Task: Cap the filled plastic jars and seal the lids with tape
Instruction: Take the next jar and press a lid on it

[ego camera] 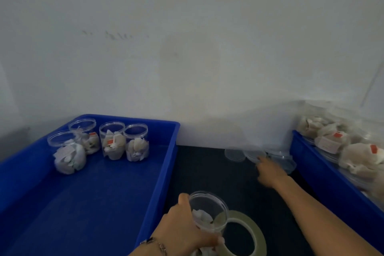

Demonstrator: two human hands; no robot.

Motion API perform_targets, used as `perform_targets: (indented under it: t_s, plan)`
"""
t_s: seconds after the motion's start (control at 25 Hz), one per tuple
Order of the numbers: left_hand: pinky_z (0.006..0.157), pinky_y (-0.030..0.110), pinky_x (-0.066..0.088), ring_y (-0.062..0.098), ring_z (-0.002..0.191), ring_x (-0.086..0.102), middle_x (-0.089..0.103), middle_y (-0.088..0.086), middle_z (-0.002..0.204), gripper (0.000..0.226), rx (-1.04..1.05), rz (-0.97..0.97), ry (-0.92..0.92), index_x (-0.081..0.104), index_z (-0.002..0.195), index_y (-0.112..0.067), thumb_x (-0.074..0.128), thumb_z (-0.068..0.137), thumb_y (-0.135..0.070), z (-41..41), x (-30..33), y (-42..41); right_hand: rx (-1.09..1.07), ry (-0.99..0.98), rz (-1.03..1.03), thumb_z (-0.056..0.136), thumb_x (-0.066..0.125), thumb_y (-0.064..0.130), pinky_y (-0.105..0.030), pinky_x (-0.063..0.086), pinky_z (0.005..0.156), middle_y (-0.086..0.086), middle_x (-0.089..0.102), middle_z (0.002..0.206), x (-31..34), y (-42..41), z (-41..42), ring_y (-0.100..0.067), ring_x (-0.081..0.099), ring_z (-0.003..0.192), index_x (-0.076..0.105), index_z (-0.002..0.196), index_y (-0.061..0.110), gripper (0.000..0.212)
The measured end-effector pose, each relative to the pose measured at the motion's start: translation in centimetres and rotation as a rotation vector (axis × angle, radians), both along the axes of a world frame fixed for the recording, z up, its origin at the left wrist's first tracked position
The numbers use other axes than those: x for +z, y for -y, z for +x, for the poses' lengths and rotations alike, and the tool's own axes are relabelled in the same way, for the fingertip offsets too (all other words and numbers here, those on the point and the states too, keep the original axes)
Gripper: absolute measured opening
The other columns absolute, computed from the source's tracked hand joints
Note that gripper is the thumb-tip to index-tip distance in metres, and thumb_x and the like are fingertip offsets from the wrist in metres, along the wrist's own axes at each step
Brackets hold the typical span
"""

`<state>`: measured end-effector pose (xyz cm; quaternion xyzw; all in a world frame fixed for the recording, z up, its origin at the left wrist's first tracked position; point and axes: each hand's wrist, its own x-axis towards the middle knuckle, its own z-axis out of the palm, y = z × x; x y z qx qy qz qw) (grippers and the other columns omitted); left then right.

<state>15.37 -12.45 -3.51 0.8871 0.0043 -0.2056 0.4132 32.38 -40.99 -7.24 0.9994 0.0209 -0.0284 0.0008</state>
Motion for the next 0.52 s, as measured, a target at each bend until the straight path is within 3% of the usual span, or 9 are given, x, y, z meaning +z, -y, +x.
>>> perform_targets:
  t_s: [0.12, 0.2, 0.28, 0.4, 0.52]
  plan:
    - [0.090, 0.017, 0.041, 0.002, 0.107, 0.049, 0.048, -0.022, 0.115, 0.129, -0.003, -0.046, 0.080, 0.012, 0.142, -0.033, 0.079, 0.038, -0.066, 0.3, -0.2, -0.3, -0.015, -0.082, -0.132, 0.094, 0.049, 0.019, -0.032, 0.019, 0.116, -0.009, -0.005, 0.159, -1.4, -0.2, 1.9, -0.026, 0.012, 0.145, 0.048, 0.135, 0.013, 0.042]
    - [0.094, 0.019, 0.043, 0.001, 0.105, 0.048, 0.044, -0.026, 0.104, 0.117, -0.013, -0.064, 0.146, 0.020, 0.138, -0.035, 0.080, 0.042, -0.062, 0.1, -0.2, -0.3, -0.025, -0.072, -0.162, 0.094, 0.047, 0.021, -0.036, 0.010, 0.118, -0.011, -0.009, 0.159, -1.7, -0.4, 2.9, -0.028, 0.000, 0.146, 0.046, 0.138, 0.012, 0.045]
    - [0.091, 0.019, 0.046, 0.001, 0.103, 0.049, 0.045, -0.024, 0.104, 0.100, 0.005, -0.069, 0.181, 0.028, 0.128, -0.038, 0.082, 0.046, -0.059, -0.2, 0.0, -0.3, -0.046, -0.069, -0.173, 0.096, 0.044, 0.021, -0.038, 0.011, 0.119, -0.013, -0.001, 0.159, -1.9, -0.6, 3.5, -0.029, 0.005, 0.145, 0.040, 0.142, 0.008, 0.048]
    - [0.090, 0.019, 0.047, 0.002, 0.105, 0.051, 0.049, -0.018, 0.115, 0.093, -0.019, -0.042, 0.204, 0.030, 0.127, -0.037, 0.082, 0.053, -0.056, -0.5, 0.1, -0.3, -0.064, -0.026, -0.119, 0.096, 0.041, 0.014, -0.033, 0.031, 0.110, -0.015, 0.034, 0.147, -1.9, -0.7, 3.5, -0.027, 0.038, 0.132, 0.043, 0.136, 0.004, 0.042]
    - [0.095, 0.026, 0.048, 0.006, 0.108, 0.052, 0.050, -0.016, 0.119, 0.093, -0.051, -0.016, 0.201, 0.032, 0.128, -0.035, 0.082, 0.052, -0.056, -0.7, 0.2, -0.3, -0.035, 0.020, -0.052, 0.092, 0.046, 0.008, -0.030, 0.037, 0.102, -0.014, 0.037, 0.143, -1.6, -0.6, 2.6, -0.027, 0.044, 0.125, 0.041, 0.137, 0.002, 0.045]
